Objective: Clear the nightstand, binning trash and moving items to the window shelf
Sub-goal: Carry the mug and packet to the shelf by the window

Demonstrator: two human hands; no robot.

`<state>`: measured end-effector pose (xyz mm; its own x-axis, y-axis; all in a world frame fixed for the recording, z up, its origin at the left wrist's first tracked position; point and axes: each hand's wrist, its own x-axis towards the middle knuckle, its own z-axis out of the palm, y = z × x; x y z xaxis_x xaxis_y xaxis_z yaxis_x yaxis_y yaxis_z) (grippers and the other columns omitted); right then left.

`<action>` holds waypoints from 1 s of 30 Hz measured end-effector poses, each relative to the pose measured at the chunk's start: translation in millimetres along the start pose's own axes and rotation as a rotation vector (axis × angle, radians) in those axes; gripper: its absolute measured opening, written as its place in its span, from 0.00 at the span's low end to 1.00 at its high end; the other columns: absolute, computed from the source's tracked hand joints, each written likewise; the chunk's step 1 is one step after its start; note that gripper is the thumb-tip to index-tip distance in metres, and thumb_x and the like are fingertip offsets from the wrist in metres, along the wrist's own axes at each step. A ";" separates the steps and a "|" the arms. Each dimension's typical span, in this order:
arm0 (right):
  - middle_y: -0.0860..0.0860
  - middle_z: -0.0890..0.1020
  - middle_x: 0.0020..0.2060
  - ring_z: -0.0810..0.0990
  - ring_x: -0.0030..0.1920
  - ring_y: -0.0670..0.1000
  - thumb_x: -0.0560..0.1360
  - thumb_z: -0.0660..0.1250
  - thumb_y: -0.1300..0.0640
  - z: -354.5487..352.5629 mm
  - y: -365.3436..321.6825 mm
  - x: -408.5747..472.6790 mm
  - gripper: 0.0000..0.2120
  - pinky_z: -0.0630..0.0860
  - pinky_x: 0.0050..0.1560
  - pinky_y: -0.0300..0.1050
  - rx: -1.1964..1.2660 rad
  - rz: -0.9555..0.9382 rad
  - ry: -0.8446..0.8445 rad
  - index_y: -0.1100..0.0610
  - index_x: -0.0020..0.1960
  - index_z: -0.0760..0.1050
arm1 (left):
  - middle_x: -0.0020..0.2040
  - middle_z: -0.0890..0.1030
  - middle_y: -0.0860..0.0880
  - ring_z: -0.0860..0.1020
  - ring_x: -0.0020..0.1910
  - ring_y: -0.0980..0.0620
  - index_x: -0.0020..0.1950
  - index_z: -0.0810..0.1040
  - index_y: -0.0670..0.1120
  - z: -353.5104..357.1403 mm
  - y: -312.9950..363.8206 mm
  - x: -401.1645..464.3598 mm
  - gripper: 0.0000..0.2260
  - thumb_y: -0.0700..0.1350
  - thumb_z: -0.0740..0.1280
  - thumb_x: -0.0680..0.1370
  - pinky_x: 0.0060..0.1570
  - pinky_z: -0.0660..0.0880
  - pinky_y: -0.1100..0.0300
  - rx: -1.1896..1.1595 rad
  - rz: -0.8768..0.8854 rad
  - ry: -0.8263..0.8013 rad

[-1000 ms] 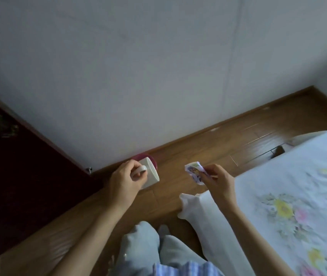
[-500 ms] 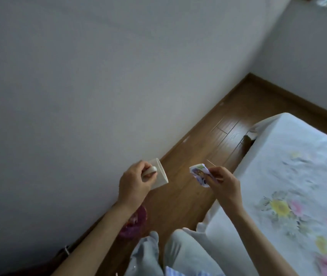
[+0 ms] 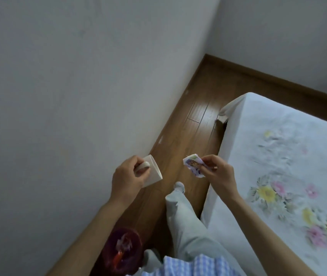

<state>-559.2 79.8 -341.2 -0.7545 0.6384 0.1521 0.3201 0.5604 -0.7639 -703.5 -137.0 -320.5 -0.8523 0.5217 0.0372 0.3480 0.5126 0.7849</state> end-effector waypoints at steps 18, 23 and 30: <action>0.47 0.81 0.41 0.80 0.40 0.44 0.70 0.73 0.57 -58.4 118.6 344.5 0.09 0.76 0.37 0.27 -0.025 0.146 0.104 0.58 0.49 0.79 | 0.42 0.81 0.48 0.74 0.38 0.54 0.41 0.75 0.48 143.9 99.6 378.2 0.09 0.44 0.75 0.70 0.37 0.69 0.69 0.052 0.085 -0.190; 0.46 0.80 0.41 0.80 0.39 0.43 0.70 0.73 0.56 -71.9 147.9 428.4 0.09 0.76 0.37 0.27 -0.038 0.202 0.187 0.57 0.49 0.79 | 0.46 0.82 0.48 0.77 0.42 0.53 0.46 0.77 0.46 188.7 125.7 479.5 0.10 0.46 0.75 0.69 0.41 0.77 0.61 0.072 0.148 -0.277; 0.45 0.81 0.41 0.81 0.40 0.43 0.70 0.72 0.54 -95.5 182.5 552.6 0.08 0.78 0.39 0.31 -0.009 0.288 0.350 0.53 0.49 0.79 | 0.44 0.82 0.48 0.76 0.39 0.54 0.42 0.76 0.47 258.5 171.3 622.3 0.08 0.45 0.75 0.69 0.33 0.66 0.72 0.123 0.269 -0.364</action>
<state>-863.0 585.2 -336.6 -0.3956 0.9079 0.1385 0.4943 0.3376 -0.8010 -1073.4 451.8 -322.8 -0.5410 0.8410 -0.0077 0.6000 0.3923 0.6972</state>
